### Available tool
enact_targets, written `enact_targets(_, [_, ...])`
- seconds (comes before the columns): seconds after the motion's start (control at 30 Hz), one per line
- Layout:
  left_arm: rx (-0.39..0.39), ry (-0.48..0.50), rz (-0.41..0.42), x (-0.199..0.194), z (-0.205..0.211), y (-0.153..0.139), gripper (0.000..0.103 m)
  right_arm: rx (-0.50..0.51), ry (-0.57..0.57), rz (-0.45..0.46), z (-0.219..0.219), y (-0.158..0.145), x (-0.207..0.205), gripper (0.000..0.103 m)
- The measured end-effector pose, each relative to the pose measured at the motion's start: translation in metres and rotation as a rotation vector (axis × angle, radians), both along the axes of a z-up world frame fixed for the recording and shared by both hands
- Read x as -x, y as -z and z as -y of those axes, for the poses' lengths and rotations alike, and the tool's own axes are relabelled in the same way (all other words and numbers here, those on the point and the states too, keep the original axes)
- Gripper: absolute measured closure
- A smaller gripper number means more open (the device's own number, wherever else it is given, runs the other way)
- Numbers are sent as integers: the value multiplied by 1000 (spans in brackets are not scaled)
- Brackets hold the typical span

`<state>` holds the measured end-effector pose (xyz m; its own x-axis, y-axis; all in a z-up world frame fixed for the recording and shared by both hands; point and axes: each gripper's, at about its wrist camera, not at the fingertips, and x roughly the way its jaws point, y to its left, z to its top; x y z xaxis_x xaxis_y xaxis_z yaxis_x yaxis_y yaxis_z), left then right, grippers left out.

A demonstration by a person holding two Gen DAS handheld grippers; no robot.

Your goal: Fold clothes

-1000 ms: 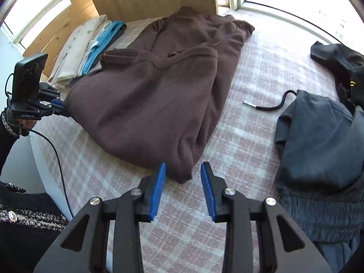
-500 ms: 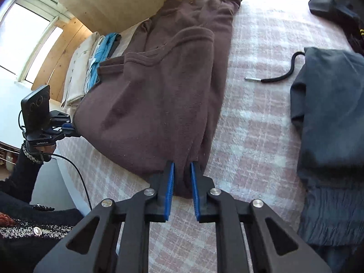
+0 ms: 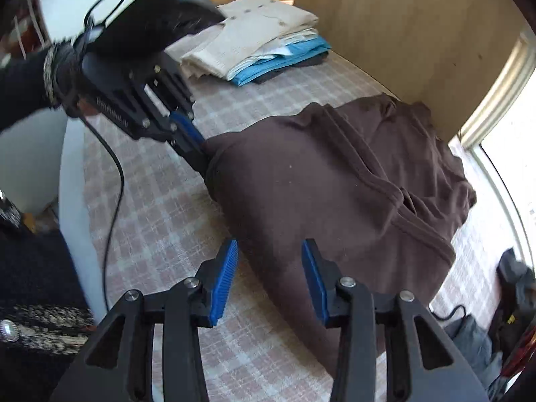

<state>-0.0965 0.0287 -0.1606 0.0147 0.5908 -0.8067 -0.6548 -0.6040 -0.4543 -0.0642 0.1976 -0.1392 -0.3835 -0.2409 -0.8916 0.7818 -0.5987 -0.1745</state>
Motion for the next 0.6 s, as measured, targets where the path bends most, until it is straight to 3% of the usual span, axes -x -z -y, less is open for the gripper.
enact_targets(0.03, [5, 6, -4, 0, 0, -1, 97, -69, -24, -10, 6, 15, 0, 63])
enact_targets(0.1, [7, 24, 0, -2, -1, -1, 98, -134, 18, 87, -2, 39, 14, 76])
enact_targets(0.17, [10, 37, 2, -5, -1, 1, 99, -24, 128, 221, -29, 42, 31, 82])
enact_targets(0.23, [17, 25, 18, -5, 0, 7, 99, 5, 135, 239, -32, 39, 29, 82])
enact_targets(0.3, [20, 14, 29, -5, 4, 10, 99, -4, 105, 210, -26, 32, 21, 78])
enact_targets(0.43, [60, 7, 13, -9, 17, 3, 100, 132, 184, 199, -44, -6, 26, 69])
enact_targets(0.5, [66, -25, -12, -6, 28, -11, 102, 219, 267, 211, -64, -14, 38, 56])
enact_targets(0.6, [6, -84, -73, 9, 32, -41, 103, 366, 429, 244, -103, -18, 65, 56])
